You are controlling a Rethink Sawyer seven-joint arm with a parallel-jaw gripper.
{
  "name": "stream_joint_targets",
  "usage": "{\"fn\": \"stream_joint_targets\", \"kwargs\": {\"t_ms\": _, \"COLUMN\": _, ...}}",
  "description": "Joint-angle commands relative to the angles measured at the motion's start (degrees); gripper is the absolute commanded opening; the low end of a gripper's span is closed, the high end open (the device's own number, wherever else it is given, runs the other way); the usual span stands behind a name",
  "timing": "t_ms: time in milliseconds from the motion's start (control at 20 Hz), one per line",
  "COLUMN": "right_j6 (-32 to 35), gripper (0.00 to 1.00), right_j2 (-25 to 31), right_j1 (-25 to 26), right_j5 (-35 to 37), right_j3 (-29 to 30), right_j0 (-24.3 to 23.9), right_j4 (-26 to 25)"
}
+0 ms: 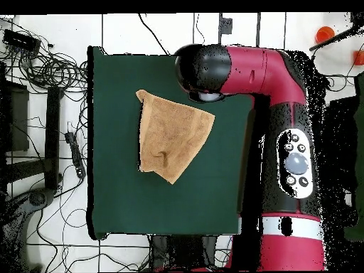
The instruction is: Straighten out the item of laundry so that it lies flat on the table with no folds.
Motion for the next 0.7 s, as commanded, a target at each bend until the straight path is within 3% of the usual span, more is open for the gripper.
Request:
{"fn": "stream_joint_targets", "kwargs": {"t_ms": 50, "right_j6": 11.0, "gripper": 1.0, "right_j2": 0.2, "right_j1": 2.0, "right_j5": -3.8, "right_j3": 9.0, "right_j0": 1.7, "right_j4": 2.1}}
{"fn": "stream_joint_targets", "kwargs": {"t_ms": 700, "right_j6": 13.3, "gripper": 1.0, "right_j2": -1.3, "right_j1": 2.1, "right_j5": -4.0, "right_j3": 9.9, "right_j0": 2.9, "right_j4": 5.0}}
